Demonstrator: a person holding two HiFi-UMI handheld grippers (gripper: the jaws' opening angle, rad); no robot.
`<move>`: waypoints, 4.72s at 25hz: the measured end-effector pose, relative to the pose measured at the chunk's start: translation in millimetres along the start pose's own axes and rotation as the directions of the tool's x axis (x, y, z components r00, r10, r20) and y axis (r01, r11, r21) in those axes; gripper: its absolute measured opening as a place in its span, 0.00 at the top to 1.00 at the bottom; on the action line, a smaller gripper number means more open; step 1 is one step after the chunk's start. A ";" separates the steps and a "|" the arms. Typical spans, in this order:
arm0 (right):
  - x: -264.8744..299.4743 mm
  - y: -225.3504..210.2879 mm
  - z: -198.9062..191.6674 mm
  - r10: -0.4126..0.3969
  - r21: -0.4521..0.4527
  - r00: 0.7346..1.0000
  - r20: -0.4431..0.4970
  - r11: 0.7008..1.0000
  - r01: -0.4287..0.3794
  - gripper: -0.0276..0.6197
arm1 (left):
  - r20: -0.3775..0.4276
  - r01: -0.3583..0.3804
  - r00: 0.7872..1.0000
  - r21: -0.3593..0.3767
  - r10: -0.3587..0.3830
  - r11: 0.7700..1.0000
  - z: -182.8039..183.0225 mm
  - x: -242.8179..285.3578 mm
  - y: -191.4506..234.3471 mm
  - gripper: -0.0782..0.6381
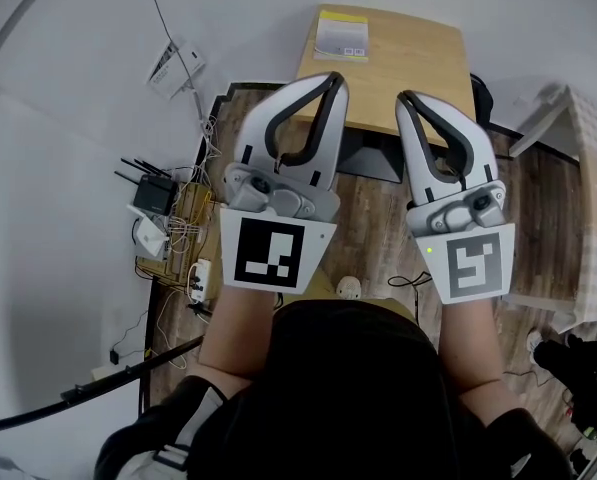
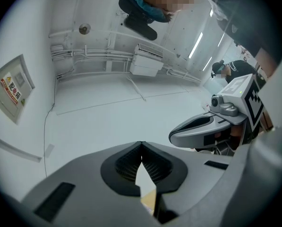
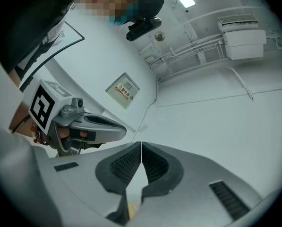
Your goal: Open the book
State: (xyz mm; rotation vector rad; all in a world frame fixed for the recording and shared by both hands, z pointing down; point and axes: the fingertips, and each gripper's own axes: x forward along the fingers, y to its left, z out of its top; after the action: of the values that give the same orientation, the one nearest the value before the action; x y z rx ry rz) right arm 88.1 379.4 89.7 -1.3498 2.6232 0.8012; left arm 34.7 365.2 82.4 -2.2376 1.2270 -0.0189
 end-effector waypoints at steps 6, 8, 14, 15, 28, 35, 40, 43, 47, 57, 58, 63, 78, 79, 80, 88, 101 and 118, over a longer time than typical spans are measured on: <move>-0.3 -1.1 1.5 -0.001 -0.001 1.000 -0.001 1.000 0.001 0.91 | -0.006 -0.011 1.000 0.012 0.011 1.000 2.1 -3.4 4.4 0.88; -1.2 -1.3 2.2 -0.003 0.004 1.000 0.006 1.000 0.003 0.91 | -0.015 -0.010 1.000 0.022 0.010 1.000 1.3 -5.1 3.5 0.88; -3.0 0.7 -3.8 -0.005 0.014 1.000 0.011 1.000 0.005 0.91 | -0.027 -0.027 0.999 0.044 0.028 0.999 -4.7 -10.0 10.4 0.88; -3.2 0.2 -5.7 -0.007 0.017 1.000 0.009 1.000 0.007 0.91 | -0.031 -0.030 0.999 0.047 0.031 0.998 -6.7 -11.1 11.8 0.88; 47.5 -20.2 -51.5 -0.022 0.050 1.000 0.009 0.999 0.022 0.91 | -0.050 -0.052 0.997 0.047 0.055 0.998 -59.3 28.2 50.7 0.88; 104.3 -31.5 -76.7 -0.024 0.038 1.000 -0.004 0.999 0.024 0.91 | -0.045 -0.044 0.998 0.037 0.046 0.998 -95.0 65.2 91.9 0.88; 144.7 -45.7 -93.1 -0.027 0.048 1.000 -0.015 0.998 0.027 0.91 | -0.042 -0.023 0.999 0.021 0.024 1.000 -117.8 100.3 115.4 0.88; 166.1 -54.1 -102.5 -0.034 0.046 0.999 -0.026 0.998 0.036 0.91 | -0.039 -0.009 0.999 0.017 0.009 1.000 -128.8 118.7 129.2 0.88; 196.2 -61.5 -114.7 -0.046 0.048 0.998 -0.035 0.998 0.048 0.91 | -0.039 0.008 0.999 0.013 -0.008 1.000 -144.7 138.6 150.4 0.88; 267.4 -75.6 -150.3 -0.052 0.041 0.996 -0.067 0.998 0.055 0.91 | -0.017 0.056 0.998 -0.009 -0.056 0.998 -183.8 191.4 191.6 0.88; 274.7 -77.8 -154.5 -0.054 0.037 0.996 -0.071 0.998 0.057 0.91 | -0.011 0.061 0.998 -0.010 -0.061 0.998 -188.0 197.2 195.8 0.88; 308.7 -90.4 -172.2 -0.074 0.036 0.993 -0.089 0.996 0.077 0.91 | -0.006 0.091 0.996 -0.026 -0.091 0.996 -210.4 221.5 215.3 0.88; 388.2 -104.9 -212.6 -0.119 0.030 0.984 -0.130 0.992 0.124 0.91 | 0.034 0.157 0.987 -0.064 -0.155 0.985 -264.3 277.2 267.2 0.88; 392.3 -104.3 -214.3 -0.120 0.029 0.984 -0.131 0.992 0.124 0.91 | 0.035 0.161 0.987 -0.066 -0.159 0.985 -267.3 279.2 269.2 0.88; 395.7 -104.0 -215.9 -0.121 0.028 0.984 -0.134 0.992 0.126 0.91 | 0.036 0.165 0.986 -0.068 -0.163 0.984 -269.8 280.8 271.0 0.88; 418.8 -103.7 -231.2 -0.133 0.023 0.978 -0.160 0.990 0.138 0.91 | 0.043 0.190 0.981 -0.080 -0.187 0.978 -290.8 292.7 284.5 0.88; 427.6 -108.4 -261.3 -0.120 0.030 0.969 -0.217 0.991 0.129 0.91 | 0.052 0.231 0.973 -0.137 -0.226 0.963 -318.2 307.9 277.5 0.88; 432.4 -141.7 -285.9 -0.053 0.078 0.977 -0.204 0.994 0.070 0.91 | -0.044 0.198 0.978 -0.125 -0.205 0.972 -337.3 343.3 264.2 0.88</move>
State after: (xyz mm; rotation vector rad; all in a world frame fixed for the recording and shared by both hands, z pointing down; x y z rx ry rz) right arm -18.7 -144.3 145.8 -1.5559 2.7127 0.5641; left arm -64.4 -171.2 144.5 -2.4748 1.0490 -0.0906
